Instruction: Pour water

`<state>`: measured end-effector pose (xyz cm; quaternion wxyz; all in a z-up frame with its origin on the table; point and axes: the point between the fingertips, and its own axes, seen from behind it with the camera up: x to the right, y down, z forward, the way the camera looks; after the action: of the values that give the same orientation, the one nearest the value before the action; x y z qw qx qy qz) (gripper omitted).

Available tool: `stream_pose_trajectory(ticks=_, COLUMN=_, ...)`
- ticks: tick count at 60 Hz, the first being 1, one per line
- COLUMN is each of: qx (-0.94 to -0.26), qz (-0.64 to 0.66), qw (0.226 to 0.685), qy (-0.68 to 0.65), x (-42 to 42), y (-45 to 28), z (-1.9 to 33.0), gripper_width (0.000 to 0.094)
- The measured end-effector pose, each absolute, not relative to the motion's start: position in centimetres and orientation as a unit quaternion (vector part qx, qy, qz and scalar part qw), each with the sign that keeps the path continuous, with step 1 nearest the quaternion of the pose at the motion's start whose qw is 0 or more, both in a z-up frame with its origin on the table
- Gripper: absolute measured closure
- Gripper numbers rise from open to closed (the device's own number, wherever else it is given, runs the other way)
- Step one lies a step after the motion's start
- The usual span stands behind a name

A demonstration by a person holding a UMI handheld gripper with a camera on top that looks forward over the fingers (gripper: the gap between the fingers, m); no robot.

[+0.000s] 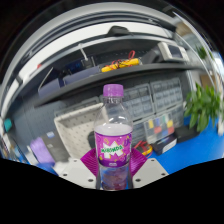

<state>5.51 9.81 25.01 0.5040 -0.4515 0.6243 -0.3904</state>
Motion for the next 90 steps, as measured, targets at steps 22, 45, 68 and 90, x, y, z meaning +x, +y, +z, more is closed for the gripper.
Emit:
stream_pose_trajectory(ticks=22, qx=-0.561, qz=-0.45, qw=0.394, qy=0.573, x=7.0, y=2.2, z=13.8, gripper_width=0.057)
stream_pose_trajectory(ticks=45, qx=-0.548, qz=-0.466, qw=0.407, qy=0.563, x=5.6, y=1.6, z=9.8, gripper_width=0.053)
stream_pose_trajectory(ticks=68, qx=-0.525, qz=-0.439, qw=0.392, qy=0.615, x=3.3, y=0.5, z=8.8, gripper_width=0.0203)
stream_pose_trajectory(ticks=90, qx=-0.542, qz=-0.414, qw=0.361, qy=0.636, x=-10.1, y=4.7, z=12.0, gripper_width=0.0211)
